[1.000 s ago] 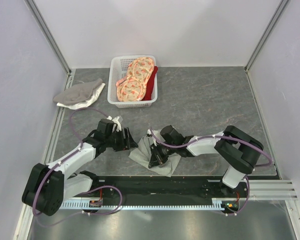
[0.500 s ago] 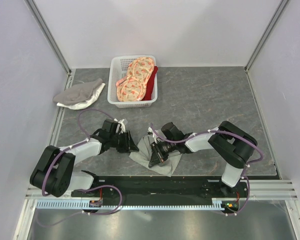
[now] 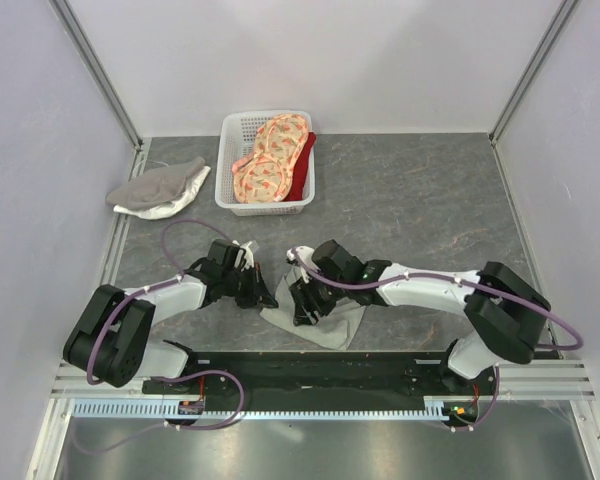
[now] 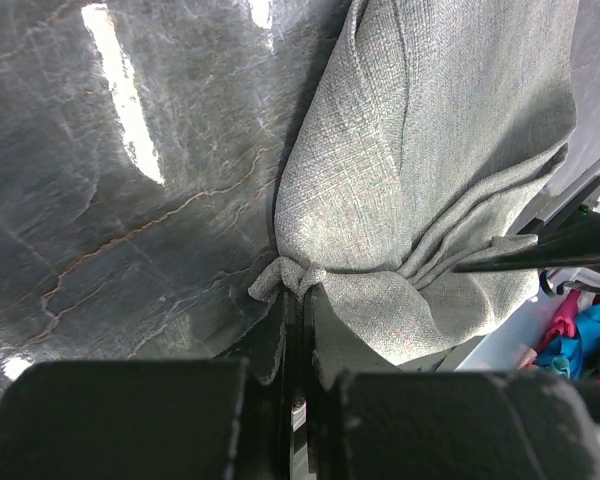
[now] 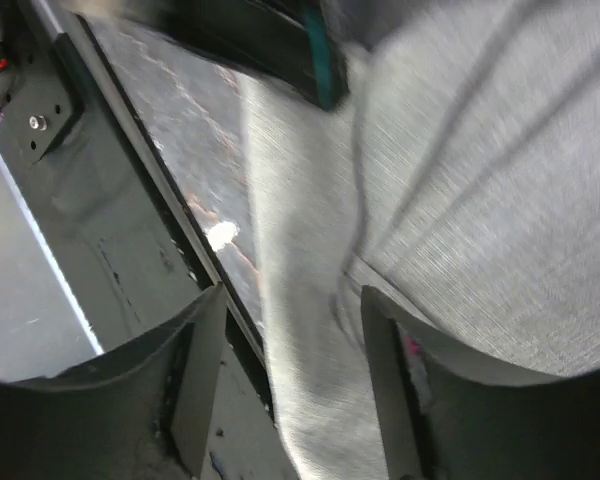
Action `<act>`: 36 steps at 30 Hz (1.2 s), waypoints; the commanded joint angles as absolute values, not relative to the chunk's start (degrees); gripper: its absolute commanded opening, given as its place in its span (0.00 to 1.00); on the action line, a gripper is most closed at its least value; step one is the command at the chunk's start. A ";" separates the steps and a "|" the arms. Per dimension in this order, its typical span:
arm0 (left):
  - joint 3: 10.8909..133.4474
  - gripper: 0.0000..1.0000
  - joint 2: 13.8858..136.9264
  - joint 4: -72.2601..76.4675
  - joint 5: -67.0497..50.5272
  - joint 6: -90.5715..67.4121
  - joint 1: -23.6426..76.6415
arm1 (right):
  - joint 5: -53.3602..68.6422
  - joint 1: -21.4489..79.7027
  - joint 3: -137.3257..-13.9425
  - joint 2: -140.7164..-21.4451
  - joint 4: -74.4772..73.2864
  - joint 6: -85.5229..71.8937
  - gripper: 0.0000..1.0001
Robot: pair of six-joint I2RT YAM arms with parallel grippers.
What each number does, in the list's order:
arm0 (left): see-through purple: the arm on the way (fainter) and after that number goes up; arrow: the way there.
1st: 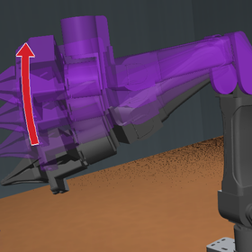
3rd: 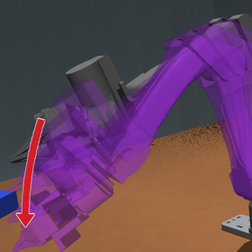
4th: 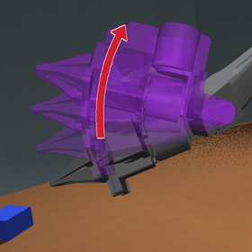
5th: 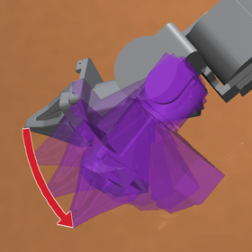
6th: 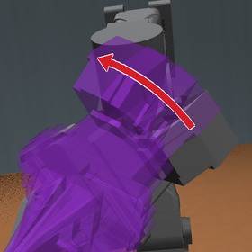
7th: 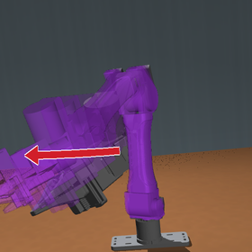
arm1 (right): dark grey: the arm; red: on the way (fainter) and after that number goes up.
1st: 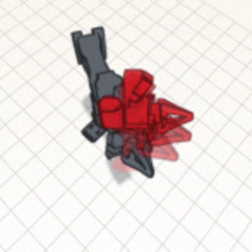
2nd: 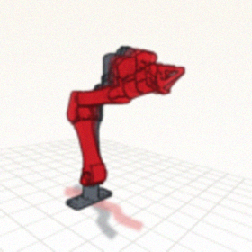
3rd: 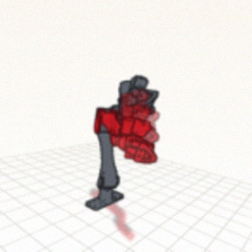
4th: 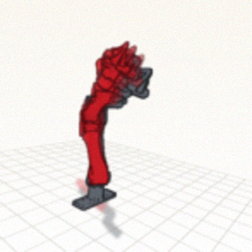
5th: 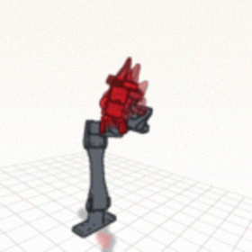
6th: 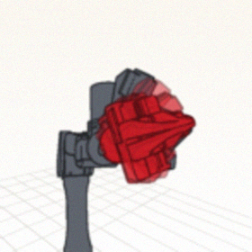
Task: Fold the napkin, place the utensils inside, and roll it up
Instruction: Roll the napkin with the utensil
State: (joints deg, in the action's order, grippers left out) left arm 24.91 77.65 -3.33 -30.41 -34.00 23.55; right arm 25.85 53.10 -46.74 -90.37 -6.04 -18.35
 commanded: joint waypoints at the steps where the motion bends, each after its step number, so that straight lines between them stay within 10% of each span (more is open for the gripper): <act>1: 25.49 0.02 79.01 -7.03 -29.88 -33.49 24.17 | 5.47 60.89 -51.76 -86.22 -12.13 -11.96 0.67; 15: 26.54 0.02 79.80 -7.74 -29.88 -33.22 24.17 | -3.08 70.49 -55.64 -97.64 -12.83 -8.26 0.73; 19: 26.81 0.03 79.02 -7.65 -30.41 -33.13 24.17 | -2.20 70.49 -54.76 -99.67 -12.83 -9.75 0.45; 26: 29.44 0.63 70.86 -12.74 -24.89 -33.49 23.38 | 6.05 68.56 -51.77 -98.62 -11.08 -10.55 0.24; 36: 25.85 0.69 60.75 -12.84 -21.79 -34.10 22.76 | 33.19 56.70 -46.32 -99.93 -2.64 -10.99 0.18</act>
State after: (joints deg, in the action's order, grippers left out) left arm 27.68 64.86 -14.17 -22.70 -34.44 22.96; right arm 20.40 59.59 -48.53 -97.10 -2.61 -11.64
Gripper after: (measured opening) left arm 0.685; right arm 0.237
